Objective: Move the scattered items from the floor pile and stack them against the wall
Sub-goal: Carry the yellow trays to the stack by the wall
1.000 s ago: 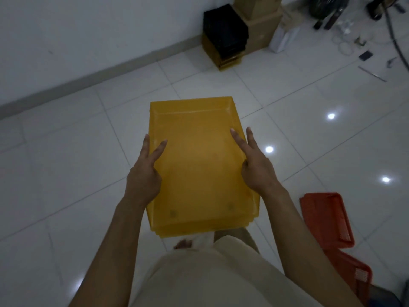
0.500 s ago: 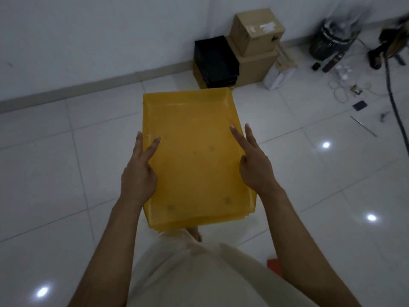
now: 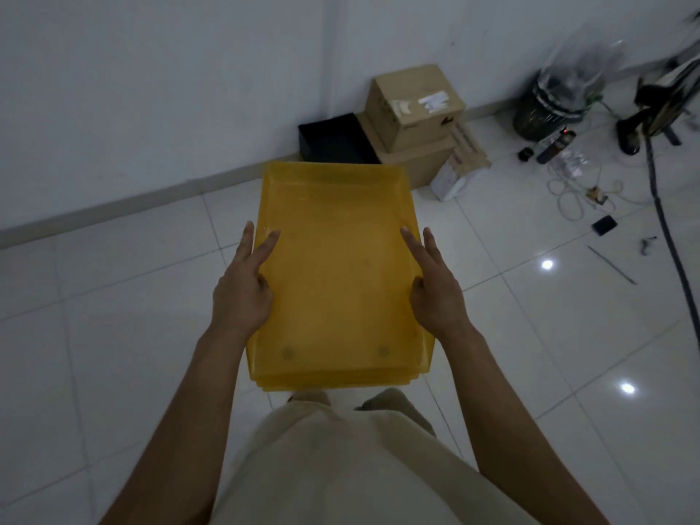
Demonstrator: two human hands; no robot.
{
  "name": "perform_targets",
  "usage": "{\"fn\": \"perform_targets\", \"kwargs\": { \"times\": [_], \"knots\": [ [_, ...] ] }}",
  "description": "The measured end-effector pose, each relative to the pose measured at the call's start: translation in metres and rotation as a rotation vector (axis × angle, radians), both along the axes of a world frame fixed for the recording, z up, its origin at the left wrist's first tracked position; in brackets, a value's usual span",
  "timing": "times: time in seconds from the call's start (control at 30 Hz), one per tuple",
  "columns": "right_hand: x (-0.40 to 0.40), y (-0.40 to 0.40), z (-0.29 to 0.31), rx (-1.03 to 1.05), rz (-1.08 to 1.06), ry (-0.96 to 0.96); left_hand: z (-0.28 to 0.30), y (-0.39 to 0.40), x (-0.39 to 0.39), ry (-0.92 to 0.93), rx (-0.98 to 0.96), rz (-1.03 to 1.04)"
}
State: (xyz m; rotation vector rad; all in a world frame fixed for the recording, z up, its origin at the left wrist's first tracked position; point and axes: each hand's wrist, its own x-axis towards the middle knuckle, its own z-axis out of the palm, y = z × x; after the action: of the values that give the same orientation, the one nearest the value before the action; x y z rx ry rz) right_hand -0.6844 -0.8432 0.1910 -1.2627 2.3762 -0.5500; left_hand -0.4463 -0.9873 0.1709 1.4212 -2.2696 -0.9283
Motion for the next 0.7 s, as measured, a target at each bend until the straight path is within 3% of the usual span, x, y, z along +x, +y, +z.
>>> {"fn": "perform_targets", "kwargs": {
  "times": [0.2, 0.7],
  "knots": [
    [-0.106, -0.067, -0.005, -0.041, 0.014, 0.018, -0.009, -0.061, -0.101, 0.032, -0.009, 0.021],
    [-0.340, -0.229, -0.023, -0.103, 0.352, -0.061, -0.019, -0.144, -0.297, 0.015, -0.034, 0.286]
  ]
}}
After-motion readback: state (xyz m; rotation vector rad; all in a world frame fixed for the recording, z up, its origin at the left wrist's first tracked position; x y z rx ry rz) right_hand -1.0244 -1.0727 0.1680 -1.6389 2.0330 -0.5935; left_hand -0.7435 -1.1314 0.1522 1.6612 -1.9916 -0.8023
